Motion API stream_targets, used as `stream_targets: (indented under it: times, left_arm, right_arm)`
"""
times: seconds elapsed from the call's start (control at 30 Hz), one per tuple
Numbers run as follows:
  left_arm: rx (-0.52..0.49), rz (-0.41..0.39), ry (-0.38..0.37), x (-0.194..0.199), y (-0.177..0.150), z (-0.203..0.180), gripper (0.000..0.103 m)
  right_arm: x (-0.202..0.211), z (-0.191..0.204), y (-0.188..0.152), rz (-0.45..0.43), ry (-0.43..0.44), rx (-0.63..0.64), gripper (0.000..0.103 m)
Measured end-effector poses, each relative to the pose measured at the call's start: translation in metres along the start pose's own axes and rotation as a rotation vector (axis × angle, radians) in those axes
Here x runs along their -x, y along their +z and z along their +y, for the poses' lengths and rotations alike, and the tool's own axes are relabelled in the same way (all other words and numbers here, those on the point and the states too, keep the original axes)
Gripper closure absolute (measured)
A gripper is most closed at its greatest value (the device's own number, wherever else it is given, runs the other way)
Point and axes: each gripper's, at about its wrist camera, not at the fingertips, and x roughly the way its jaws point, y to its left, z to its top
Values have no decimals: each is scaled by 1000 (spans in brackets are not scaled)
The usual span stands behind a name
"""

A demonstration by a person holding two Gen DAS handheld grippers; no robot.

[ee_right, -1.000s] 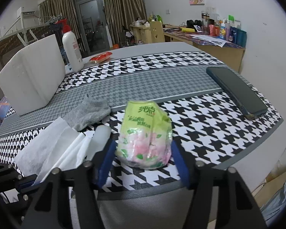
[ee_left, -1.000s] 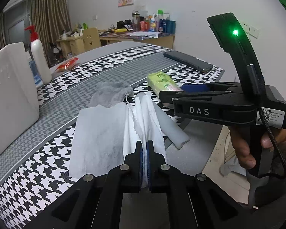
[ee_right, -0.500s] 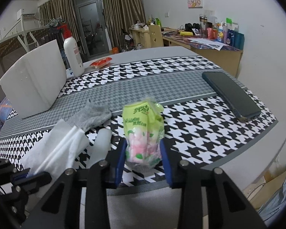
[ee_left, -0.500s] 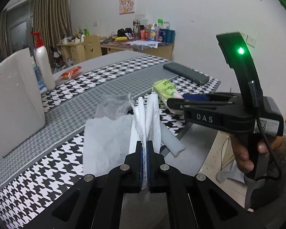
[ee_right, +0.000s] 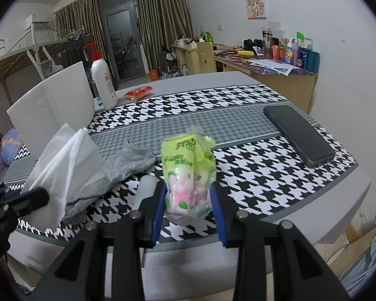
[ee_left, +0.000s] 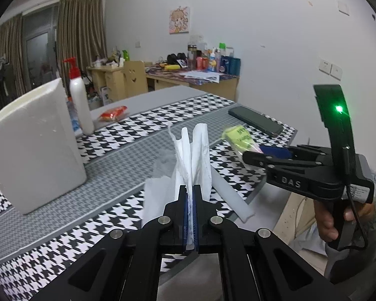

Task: Organize soft objects
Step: 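Lift the white tissues and tissue packet and carry both toward the foam box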

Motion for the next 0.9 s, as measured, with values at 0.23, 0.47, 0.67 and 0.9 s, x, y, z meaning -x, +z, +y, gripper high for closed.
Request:
stream_targets:
  times: [0.23, 0.47, 0.67, 0.9]
  left_arm:
    - [19, -28, 25, 13, 5, 10, 100]
    - [47, -49, 48, 23, 6, 21, 100]
    - [65, -60, 71, 29, 5, 31, 100]
    - [73, -82, 89, 37, 9, 37, 100]
  right_arm:
    - [10, 6, 3, -24, 5, 7, 63]
    - [19, 16, 6, -50, 14, 22, 63]
    - [24, 23, 10, -68, 15, 37, 63]
    - [29, 32, 13, -83, 23, 53, 63]
